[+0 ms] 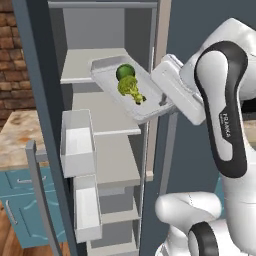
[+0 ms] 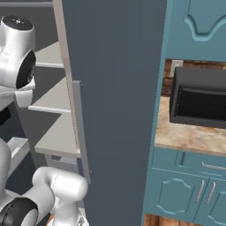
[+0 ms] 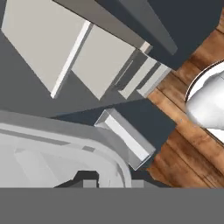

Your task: Take the avocado and broccoli out of the freezer and place them in the tupperware container on the counter. Then put the tupperware containing the vegetables back in the freezer.

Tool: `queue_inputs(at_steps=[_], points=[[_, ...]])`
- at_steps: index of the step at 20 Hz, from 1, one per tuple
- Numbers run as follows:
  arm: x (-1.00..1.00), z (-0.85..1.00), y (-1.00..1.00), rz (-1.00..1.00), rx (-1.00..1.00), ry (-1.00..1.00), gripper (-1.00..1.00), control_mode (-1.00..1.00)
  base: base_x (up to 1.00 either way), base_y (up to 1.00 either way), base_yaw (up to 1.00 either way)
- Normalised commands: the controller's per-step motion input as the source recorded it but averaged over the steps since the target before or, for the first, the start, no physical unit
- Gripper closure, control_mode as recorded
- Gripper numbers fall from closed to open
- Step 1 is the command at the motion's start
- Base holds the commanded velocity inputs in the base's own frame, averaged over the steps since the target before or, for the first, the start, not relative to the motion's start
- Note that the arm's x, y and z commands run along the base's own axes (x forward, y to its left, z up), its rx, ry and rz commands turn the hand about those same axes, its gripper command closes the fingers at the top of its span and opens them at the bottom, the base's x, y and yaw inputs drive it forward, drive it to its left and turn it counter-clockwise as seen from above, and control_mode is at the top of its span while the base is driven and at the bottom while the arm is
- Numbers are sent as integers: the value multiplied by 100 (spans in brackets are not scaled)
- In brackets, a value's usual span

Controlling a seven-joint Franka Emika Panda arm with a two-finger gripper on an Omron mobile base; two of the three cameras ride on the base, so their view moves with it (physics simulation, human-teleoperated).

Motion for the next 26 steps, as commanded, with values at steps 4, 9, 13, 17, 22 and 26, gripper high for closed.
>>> queue_inputs(at_steps=[4,9,13,17,22,26], points=[[98,0,32,-37,0,-11,100,-100,0,0,0],[100,6,29,-27,0,-14,100,-100,0,0,0],[100,2,30,-20,0,-6,100,-100,0,0,0],[99,4,23,-18,0,0,100,-100,0,0,0],[94,23,13,-15,0,0,100,-100,0,0,0],[90,9,17,-14,0,1,100,-100,0,0,0]])
